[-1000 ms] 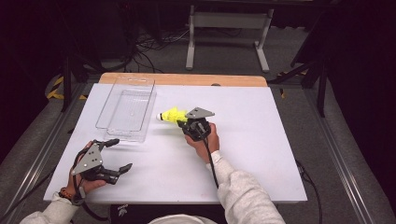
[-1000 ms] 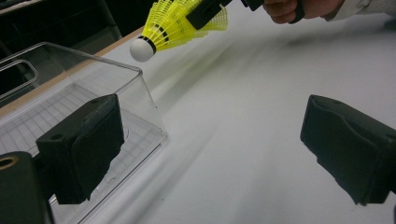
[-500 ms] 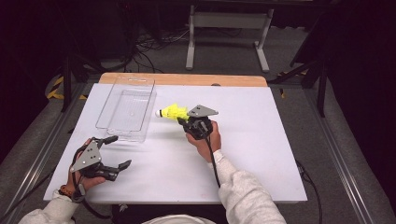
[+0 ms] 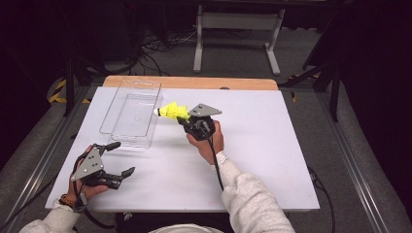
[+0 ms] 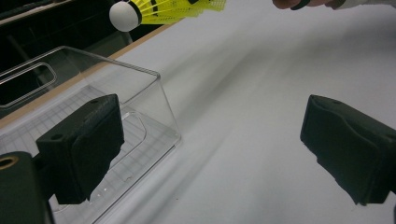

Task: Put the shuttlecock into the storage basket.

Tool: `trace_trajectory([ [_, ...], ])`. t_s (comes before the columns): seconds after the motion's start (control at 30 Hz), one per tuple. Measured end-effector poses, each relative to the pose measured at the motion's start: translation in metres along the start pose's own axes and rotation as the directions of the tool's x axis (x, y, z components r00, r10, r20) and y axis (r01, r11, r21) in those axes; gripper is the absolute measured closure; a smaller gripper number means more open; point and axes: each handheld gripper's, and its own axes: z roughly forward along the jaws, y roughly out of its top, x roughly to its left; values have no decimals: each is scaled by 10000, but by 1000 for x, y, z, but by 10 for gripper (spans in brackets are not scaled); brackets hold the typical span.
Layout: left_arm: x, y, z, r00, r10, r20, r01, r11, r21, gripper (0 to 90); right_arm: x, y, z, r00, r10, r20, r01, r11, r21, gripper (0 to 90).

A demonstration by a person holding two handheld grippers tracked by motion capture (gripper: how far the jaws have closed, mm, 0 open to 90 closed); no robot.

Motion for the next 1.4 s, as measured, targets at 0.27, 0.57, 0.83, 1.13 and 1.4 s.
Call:
trace_trajectory([
  [0.27,0,0,-2,10000,2,-73,-2,10000,-12,70,11,8,14,9990,167,-412,-170,9998,-49,884],
  [0.57,0,-1,-4,9999,-112,-77,111,9999,-99,70,23,15,29,9966,183,-809,-188,9998,-53,883],
  [0.83,1,0,-5,9999,-41,-104,40,9999,-96,70,30,20,43,9937,381,-1058,-393,9992,-90,884],
  [1.13,1,0,-6,9999,-118,-117,116,9998,-145,69,40,29,53,9923,162,-1226,-178,9998,-123,884],
  [1.4,0,-1,-11,9997,-95,-238,90,9998,-193,69,48,37,61,9905,-39,-1374,30,10000,-68,884],
])
